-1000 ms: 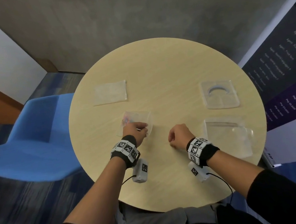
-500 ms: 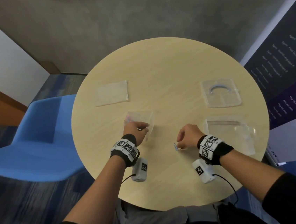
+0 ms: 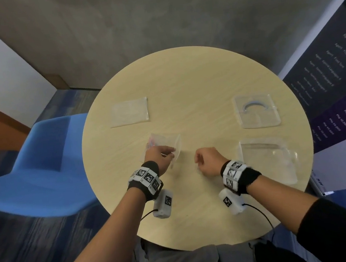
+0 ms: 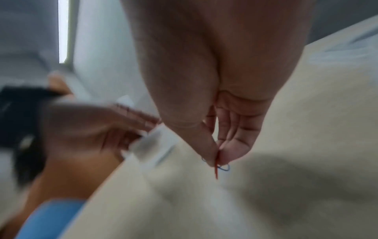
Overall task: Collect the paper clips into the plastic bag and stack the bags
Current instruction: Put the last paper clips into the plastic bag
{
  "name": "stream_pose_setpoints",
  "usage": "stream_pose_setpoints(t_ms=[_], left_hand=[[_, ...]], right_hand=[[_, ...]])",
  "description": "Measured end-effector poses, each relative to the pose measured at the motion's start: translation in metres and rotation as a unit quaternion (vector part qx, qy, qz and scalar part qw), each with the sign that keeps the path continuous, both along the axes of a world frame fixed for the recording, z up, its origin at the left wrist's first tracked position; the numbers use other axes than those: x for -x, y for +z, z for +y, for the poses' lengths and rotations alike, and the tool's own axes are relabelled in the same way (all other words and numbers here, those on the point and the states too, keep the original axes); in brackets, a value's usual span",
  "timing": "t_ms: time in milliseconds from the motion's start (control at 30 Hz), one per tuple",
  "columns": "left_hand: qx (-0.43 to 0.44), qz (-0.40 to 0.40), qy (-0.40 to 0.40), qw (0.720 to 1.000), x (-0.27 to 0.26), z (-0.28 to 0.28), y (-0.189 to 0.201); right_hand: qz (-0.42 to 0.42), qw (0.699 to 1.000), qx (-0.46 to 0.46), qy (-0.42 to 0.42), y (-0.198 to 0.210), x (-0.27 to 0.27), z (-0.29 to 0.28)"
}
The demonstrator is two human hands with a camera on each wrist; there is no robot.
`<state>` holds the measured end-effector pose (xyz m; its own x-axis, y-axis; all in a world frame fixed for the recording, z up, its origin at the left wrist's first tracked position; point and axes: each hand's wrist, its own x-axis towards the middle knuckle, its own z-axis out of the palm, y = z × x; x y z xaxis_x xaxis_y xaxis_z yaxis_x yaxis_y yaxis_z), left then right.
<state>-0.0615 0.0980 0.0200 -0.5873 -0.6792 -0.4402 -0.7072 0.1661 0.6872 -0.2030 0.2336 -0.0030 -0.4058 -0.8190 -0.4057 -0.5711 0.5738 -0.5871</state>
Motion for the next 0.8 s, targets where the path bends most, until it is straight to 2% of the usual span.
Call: stream_pose_setpoints(t_ms=[133,200,367,433,500,600,700,733,800], left_hand=[[0.007,0.003,-0.037,0.999,0.005,-0.001,0.006],[0.012,0.001,-0.050,0.999,0.007,-0.001,0.009],[0.020,0.012,-0.063,0.998,0.012,0.000,0.015],[0.024,0.011,-0.072,0.997,0.012,0.000,0.017],[0.023,0.012,-0.068,0.997,0.011,-0.001,0.016],[0.009,0.028,-0.035,0.999,0.010,0.001,0.013],[0.028,0.049,-0.038,0.998,0.012,0.006,0.011],[0.037,0.055,-0.043,0.997,0.013,0.007,0.012],[0.046,0.060,-0.052,0.996,0.013,0.007,0.011]], right_hand=[[-0.101,0.974,0.192,-0.061,0.035,0.016,-0.026],[-0.096,0.968,0.229,-0.027,0.044,0.018,-0.035],[0.020,0.975,0.179,0.133,0.043,0.015,-0.039],[0.043,0.973,0.155,0.164,0.041,0.013,-0.041],[0.055,0.974,0.153,0.158,0.040,0.011,-0.044],[0.026,0.987,0.154,0.032,0.037,0.007,-0.050],[-0.070,0.987,0.084,-0.116,0.033,0.008,-0.055],[-0.130,0.976,0.062,-0.165,0.032,0.008,-0.055],[-0.271,0.925,0.057,-0.259,0.029,0.007,-0.055]])
